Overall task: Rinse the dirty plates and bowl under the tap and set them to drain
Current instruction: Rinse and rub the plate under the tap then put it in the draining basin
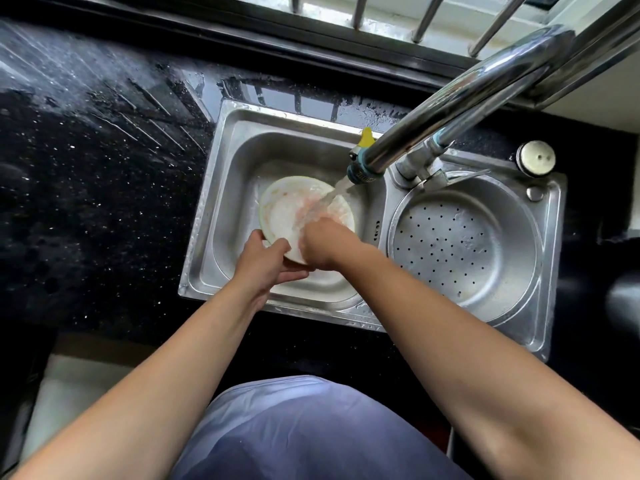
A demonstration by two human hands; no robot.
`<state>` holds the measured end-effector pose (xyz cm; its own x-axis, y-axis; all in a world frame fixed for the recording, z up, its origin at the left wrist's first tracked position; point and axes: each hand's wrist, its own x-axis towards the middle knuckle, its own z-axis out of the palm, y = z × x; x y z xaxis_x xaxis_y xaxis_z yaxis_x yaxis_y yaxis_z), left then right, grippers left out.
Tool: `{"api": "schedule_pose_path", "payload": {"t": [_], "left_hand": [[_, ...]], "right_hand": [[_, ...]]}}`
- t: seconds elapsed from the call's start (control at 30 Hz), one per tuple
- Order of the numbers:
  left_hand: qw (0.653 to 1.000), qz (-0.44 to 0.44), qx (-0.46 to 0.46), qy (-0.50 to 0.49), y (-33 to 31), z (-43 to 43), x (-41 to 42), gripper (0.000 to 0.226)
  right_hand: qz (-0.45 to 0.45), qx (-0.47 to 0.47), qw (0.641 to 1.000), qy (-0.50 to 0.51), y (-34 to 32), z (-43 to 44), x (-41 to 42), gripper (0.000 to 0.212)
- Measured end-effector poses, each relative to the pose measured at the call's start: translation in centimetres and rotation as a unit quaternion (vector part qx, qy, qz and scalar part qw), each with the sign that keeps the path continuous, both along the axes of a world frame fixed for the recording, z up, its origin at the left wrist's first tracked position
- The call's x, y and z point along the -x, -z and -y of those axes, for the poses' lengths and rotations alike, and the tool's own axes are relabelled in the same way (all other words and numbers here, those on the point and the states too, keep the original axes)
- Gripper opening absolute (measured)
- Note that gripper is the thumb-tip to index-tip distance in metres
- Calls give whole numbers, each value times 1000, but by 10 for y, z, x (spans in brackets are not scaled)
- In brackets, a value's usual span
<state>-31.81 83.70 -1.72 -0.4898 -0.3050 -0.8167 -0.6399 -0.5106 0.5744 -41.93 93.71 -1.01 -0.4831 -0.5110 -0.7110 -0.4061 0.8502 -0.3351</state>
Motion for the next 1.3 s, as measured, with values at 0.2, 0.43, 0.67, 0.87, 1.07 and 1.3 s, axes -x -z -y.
{"api": "schedule_pose_path", "payload": {"t": [0.2,0.43,0.67,0.87,1.07,1.3], "left_hand": [[1000,0,-25,-7,-1,18,1,40],[1000,22,3,-7,-4,28,8,27],[996,33,81,31,-4,28,18,25],[998,57,2,-25,6,34,15,30],[992,62,-100,-54,18,21,10,11],[996,26,-74,-45,15,13,18,10]], "right_hand": [[-73,-7,988,-135,6,2,9,51],[-44,-20,992,-117,-3,-42,2,71],[39,45,997,-48,-3,-50,-23,73],[14,71,997,1,-9,-45,-22,75],[-159,88,978,-99,-27,-44,-10,45],[-199,47,972,-113,-31,-43,-12,33]]}}
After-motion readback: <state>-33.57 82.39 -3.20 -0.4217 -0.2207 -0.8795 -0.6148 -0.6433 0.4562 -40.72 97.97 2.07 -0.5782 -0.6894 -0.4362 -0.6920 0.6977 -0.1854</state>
